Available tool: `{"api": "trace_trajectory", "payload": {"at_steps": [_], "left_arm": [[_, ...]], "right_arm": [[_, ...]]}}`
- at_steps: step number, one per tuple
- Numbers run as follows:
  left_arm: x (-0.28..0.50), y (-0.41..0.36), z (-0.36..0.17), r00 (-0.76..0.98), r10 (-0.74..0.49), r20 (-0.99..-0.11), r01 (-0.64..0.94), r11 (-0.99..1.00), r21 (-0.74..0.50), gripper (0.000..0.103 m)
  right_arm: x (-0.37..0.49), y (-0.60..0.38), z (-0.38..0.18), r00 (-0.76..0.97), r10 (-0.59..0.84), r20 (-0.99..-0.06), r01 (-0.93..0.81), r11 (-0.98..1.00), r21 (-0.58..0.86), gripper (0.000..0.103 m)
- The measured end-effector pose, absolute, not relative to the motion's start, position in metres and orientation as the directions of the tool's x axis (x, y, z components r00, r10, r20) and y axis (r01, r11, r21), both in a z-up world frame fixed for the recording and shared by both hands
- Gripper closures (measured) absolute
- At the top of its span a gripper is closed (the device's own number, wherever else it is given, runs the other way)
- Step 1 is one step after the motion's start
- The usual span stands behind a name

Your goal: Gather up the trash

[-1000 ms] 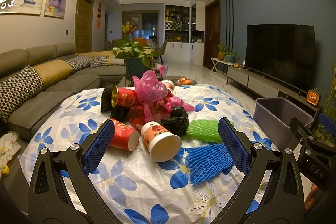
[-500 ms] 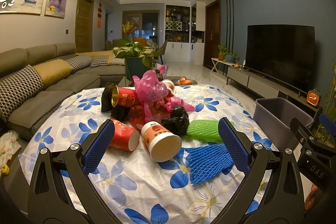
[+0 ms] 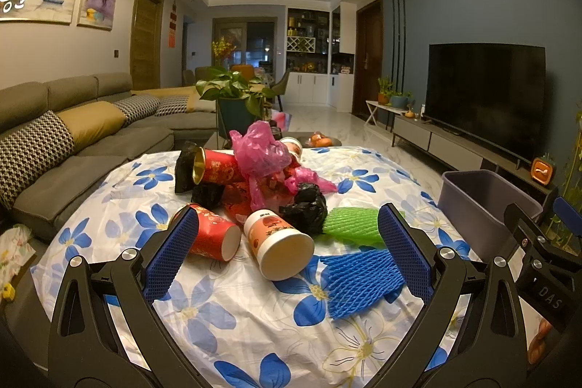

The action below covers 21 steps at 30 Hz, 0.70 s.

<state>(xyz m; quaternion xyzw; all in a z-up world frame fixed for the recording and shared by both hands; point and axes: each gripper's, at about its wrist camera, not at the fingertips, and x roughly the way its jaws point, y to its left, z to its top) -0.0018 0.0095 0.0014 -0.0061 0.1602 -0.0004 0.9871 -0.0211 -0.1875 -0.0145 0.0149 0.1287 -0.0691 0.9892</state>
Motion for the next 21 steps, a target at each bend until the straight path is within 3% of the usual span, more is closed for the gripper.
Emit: {"api": "trace_trajectory", "payload": {"at_steps": [21], "left_arm": [[-0.002, 0.0101, 0.0013, 0.948, -0.003, -0.317, -0.002, 1.0, -0.016, 0.006]], "right_arm": [[-0.0211, -0.1882, -0.0147, 0.958, -0.133, -0.254, 0.14, 0.99, 0.014, 0.005]]}}
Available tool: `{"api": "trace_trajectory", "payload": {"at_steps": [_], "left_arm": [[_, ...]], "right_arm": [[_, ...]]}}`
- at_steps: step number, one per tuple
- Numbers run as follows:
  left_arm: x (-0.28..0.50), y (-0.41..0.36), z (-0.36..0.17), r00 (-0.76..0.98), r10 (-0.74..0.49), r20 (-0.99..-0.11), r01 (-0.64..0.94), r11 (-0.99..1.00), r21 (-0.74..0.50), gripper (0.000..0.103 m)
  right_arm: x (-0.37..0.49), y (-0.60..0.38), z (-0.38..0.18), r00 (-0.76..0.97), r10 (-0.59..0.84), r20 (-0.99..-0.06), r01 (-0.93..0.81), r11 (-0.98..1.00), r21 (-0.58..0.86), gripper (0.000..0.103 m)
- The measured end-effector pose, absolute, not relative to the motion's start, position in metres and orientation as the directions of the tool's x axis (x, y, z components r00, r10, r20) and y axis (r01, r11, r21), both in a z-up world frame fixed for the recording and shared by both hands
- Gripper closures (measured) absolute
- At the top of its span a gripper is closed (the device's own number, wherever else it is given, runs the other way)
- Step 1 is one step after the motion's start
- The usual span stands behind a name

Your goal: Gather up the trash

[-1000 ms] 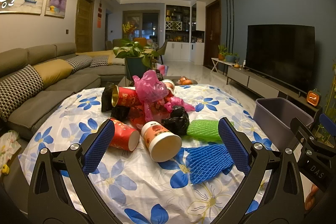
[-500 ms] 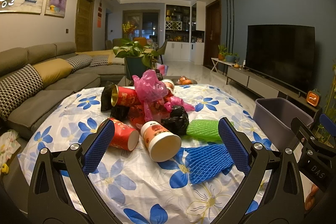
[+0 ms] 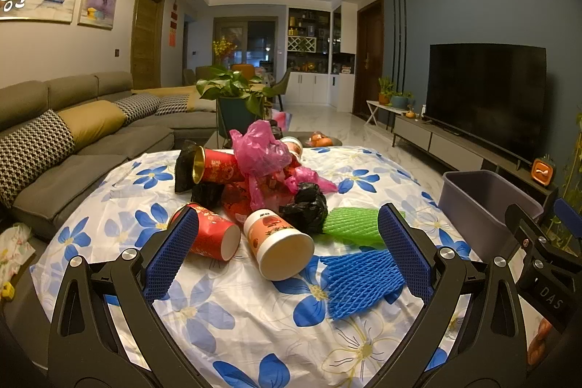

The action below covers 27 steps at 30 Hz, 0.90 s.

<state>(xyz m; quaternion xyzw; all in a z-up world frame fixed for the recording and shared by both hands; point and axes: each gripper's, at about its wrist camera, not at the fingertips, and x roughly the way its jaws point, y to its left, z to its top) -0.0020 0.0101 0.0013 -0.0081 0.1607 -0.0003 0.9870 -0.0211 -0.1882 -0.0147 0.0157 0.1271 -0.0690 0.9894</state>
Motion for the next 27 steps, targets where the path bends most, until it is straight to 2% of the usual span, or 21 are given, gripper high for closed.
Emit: {"api": "trace_trajectory", "payload": {"at_steps": [27], "left_arm": [[0.006, 0.01, -0.009, 0.946, -0.005, -0.326, -0.007, 0.999, -0.035, 0.006]], "right_arm": [[-0.011, -0.186, -0.015, 0.961, -0.126, -0.248, 0.133, 0.991, 0.015, 0.005]]}}
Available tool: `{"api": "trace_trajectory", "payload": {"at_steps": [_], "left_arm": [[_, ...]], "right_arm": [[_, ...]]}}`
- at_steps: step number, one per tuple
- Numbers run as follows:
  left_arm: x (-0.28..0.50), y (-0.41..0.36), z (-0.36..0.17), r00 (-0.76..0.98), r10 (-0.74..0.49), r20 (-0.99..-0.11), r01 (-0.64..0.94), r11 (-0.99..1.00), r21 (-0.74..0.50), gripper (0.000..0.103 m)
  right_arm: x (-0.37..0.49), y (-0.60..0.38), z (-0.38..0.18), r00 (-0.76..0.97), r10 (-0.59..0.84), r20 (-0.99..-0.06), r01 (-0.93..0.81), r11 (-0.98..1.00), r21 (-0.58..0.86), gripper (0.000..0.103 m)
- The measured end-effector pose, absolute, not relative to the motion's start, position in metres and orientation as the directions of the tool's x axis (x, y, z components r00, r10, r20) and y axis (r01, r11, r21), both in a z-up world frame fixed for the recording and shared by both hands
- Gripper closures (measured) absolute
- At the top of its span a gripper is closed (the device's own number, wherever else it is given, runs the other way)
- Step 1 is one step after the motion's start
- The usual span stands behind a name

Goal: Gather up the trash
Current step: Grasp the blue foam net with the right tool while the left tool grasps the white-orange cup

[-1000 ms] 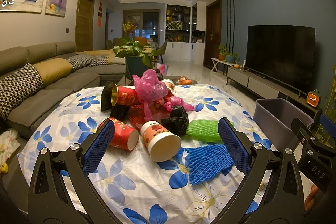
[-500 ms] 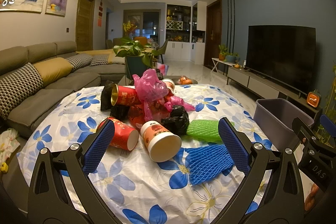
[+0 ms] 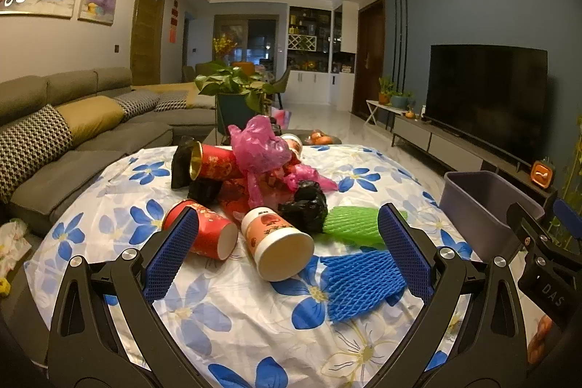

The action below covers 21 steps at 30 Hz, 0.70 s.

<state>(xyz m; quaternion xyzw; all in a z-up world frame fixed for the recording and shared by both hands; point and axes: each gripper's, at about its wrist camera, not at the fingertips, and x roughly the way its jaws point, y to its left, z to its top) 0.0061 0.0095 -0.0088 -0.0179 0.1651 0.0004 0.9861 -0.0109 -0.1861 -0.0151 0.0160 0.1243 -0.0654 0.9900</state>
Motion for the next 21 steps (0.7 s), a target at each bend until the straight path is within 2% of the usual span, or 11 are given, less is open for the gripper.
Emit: {"api": "trace_trajectory", "payload": {"at_steps": [11, 14, 21], "left_arm": [[0.016, 0.046, -0.036, 0.935, 0.086, -0.345, -0.119, 0.99, -0.074, 0.006], [0.018, 0.058, -0.044, 0.932, 0.095, -0.351, -0.134, 0.987, -0.089, 0.006], [0.023, 0.068, -0.058, 0.932, 0.095, -0.351, -0.139, 0.985, -0.104, 0.006]], "right_arm": [[0.027, -0.171, -0.049, 0.956, -0.042, -0.29, 0.05, 0.999, 0.018, 0.005], [0.035, -0.166, -0.061, 0.952, -0.015, -0.305, 0.024, 0.999, 0.026, 0.011], [0.061, -0.152, -0.088, 0.931, 0.036, -0.363, -0.026, 0.999, 0.034, 0.012]]}}
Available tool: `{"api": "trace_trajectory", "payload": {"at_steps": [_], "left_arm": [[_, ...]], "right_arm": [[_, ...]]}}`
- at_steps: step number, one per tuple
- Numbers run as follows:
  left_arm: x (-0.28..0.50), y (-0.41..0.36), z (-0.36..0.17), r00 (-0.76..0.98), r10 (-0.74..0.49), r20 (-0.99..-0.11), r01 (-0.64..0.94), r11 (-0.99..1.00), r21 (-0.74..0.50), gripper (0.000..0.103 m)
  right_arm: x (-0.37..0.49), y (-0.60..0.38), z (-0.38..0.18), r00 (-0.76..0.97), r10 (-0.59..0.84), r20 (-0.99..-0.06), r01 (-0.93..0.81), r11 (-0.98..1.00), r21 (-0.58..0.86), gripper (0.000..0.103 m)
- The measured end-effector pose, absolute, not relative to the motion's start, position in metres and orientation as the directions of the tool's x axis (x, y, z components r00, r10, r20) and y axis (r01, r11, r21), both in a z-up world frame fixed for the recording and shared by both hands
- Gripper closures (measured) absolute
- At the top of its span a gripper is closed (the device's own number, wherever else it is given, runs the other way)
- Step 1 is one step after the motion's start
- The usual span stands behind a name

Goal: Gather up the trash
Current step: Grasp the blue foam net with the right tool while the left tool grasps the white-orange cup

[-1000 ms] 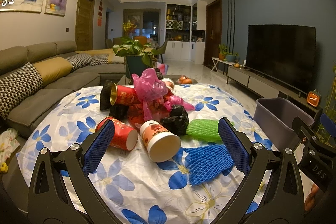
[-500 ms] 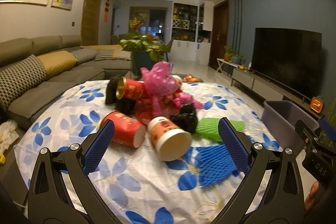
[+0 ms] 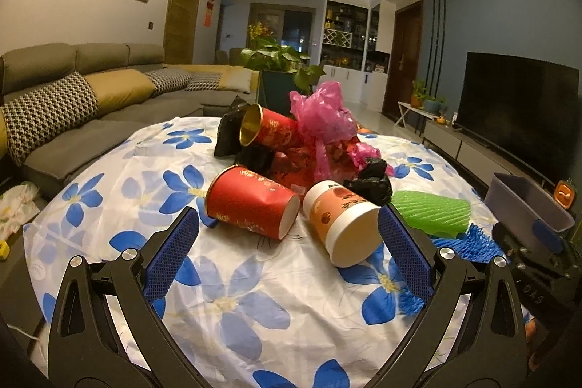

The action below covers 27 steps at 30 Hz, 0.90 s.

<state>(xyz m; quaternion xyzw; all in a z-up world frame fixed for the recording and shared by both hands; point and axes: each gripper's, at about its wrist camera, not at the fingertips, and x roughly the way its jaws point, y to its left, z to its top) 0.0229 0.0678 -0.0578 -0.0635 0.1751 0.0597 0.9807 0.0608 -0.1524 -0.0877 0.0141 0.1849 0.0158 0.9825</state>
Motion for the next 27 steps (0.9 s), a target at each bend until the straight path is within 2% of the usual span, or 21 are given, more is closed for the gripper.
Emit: {"api": "trace_trajectory", "payload": {"at_steps": [7, 9, 13, 17, 19, 22, 25, 27], "left_arm": [[0.033, 0.07, -0.068, 0.932, 0.07, -0.355, -0.119, 0.986, -0.116, 0.006], [0.035, 0.07, -0.071, 0.932, 0.062, -0.357, -0.109, 0.987, -0.113, 0.007], [0.041, 0.066, -0.076, 0.93, 0.042, -0.366, -0.088, 0.99, -0.108, 0.011], [0.049, 0.061, -0.083, 0.926, 0.026, -0.377, -0.067, 0.993, -0.096, 0.017], [0.051, 0.059, -0.085, 0.924, 0.019, -0.383, -0.06, 0.994, -0.096, 0.019], [0.057, 0.056, -0.089, 0.918, 0.009, -0.396, -0.049, 0.995, -0.091, 0.024], [0.06, 0.054, -0.091, 0.917, 0.005, -0.4, -0.045, 0.995, -0.089, 0.027], [0.061, 0.053, -0.092, 0.916, 0.002, -0.401, -0.041, 0.995, -0.088, 0.029]], "right_arm": [[0.083, -0.147, -0.115, 0.895, 0.046, -0.444, -0.036, 0.999, 0.031, 0.014], [0.089, -0.145, -0.123, 0.882, 0.04, -0.469, -0.036, 0.999, 0.018, 0.022], [0.1, -0.144, -0.138, 0.854, 0.033, -0.519, -0.033, 0.999, 0.008, 0.026], [0.102, -0.142, -0.144, 0.855, 0.022, -0.517, -0.036, 0.999, -0.018, 0.026], [0.101, -0.142, -0.145, 0.854, 0.026, -0.519, -0.041, 0.999, -0.019, 0.03], [0.098, -0.143, -0.146, 0.856, 0.039, -0.515, -0.056, 0.998, -0.018, 0.043], [0.1, -0.14, -0.145, 0.856, 0.062, -0.513, -0.086, 0.996, -0.025, 0.061], [0.1, -0.136, -0.145, 0.853, 0.079, -0.515, -0.11, 0.994, -0.029, 0.078]]}}
